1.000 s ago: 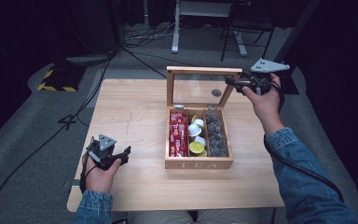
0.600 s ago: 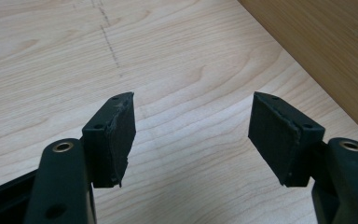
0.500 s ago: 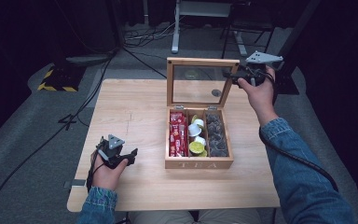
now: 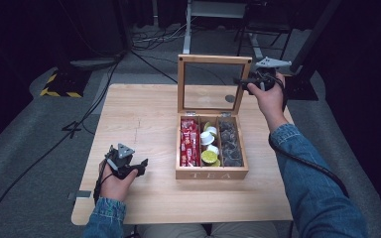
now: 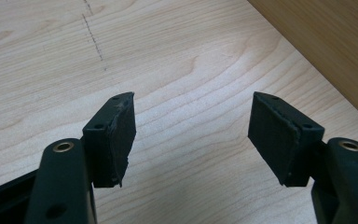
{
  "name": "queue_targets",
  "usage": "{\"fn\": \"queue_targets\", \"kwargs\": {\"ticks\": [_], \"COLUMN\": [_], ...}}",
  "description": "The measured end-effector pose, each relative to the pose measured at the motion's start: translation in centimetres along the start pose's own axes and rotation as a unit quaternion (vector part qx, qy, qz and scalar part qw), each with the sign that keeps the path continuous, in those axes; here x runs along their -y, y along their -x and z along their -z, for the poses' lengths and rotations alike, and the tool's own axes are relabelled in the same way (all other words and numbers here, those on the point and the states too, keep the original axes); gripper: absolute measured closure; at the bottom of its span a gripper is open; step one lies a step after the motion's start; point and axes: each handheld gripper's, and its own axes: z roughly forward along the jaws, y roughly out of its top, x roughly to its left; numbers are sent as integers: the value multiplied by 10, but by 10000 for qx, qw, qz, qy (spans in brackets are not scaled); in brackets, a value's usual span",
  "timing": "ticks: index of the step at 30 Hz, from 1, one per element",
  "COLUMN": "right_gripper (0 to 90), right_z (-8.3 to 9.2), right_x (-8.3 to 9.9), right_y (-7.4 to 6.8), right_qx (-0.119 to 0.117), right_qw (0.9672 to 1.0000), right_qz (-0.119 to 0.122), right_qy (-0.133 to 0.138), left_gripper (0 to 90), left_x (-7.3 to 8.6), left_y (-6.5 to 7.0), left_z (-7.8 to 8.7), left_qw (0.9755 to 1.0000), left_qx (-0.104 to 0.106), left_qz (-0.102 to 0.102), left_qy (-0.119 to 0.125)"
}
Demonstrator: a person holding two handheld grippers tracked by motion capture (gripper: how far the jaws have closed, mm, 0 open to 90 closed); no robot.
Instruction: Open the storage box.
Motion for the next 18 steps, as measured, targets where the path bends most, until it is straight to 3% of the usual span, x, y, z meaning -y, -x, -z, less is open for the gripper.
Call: {"fn": "queue_targets", "kwargs": {"ticks": [7,12,18], "right_gripper": [452,450,411], "right_z": [-11,-17,-26], "right_x": [8,18,29], "right_y": [4,7,7], "right_qx": [35,-37,81], "right_qw": [9999,9993,9991], "right_qz": [-62,-347,-297], "right_qy": [-110,-118,-306], "left_gripper": [306,297,276], "left_x": [4,7,9], "left_y": [-4,-6,-9], "left_z": [-4,-9,-15], "left_qw": [10000,9999,9997], "left_qx": [-12,-23,-29], "left_qz": [31,67,35], "left_qy": [-56,-137,-224]}}
